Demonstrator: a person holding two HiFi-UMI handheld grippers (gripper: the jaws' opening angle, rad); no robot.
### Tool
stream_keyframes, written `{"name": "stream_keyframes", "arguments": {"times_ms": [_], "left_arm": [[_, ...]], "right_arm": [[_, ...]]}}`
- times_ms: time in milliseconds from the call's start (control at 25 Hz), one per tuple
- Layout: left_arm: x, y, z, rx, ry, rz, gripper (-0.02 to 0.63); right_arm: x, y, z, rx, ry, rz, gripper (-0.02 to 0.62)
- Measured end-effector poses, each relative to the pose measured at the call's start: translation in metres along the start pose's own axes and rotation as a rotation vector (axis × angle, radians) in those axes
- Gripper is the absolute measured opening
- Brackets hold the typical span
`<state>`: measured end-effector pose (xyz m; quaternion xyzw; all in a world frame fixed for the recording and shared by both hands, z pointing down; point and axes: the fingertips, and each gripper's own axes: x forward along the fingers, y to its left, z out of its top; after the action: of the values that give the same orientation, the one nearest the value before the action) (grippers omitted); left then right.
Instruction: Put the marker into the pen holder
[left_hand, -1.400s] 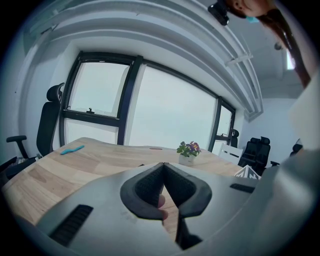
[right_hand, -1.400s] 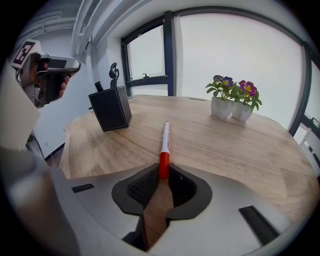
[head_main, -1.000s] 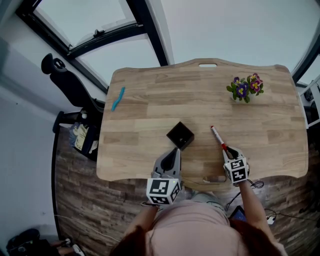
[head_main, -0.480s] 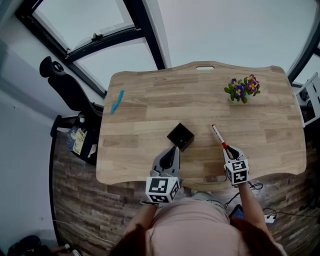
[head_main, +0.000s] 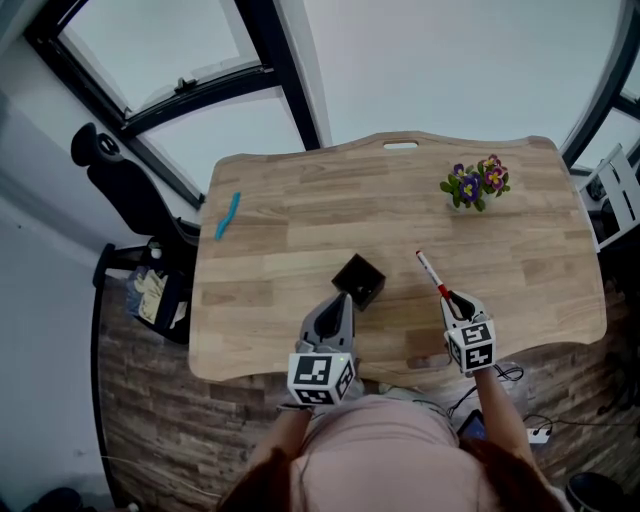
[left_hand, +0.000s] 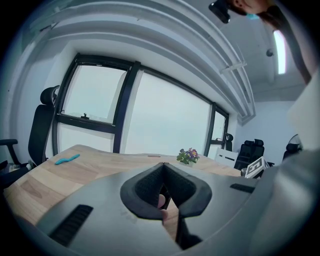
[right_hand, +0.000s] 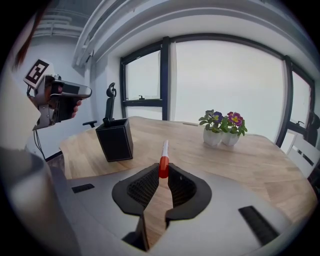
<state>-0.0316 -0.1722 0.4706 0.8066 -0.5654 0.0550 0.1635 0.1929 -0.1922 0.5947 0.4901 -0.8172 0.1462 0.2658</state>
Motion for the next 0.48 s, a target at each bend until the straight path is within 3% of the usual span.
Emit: {"name": "stream_keyframes", "arguments": {"times_ms": [480], "left_arm": [[0.004,0.011,0.000,-0.005,0.002,-0.030,0.002]], "right_arm": [[-0.008,0.016,0.021,-0.020,-0.026,0.016,0.051]]}}
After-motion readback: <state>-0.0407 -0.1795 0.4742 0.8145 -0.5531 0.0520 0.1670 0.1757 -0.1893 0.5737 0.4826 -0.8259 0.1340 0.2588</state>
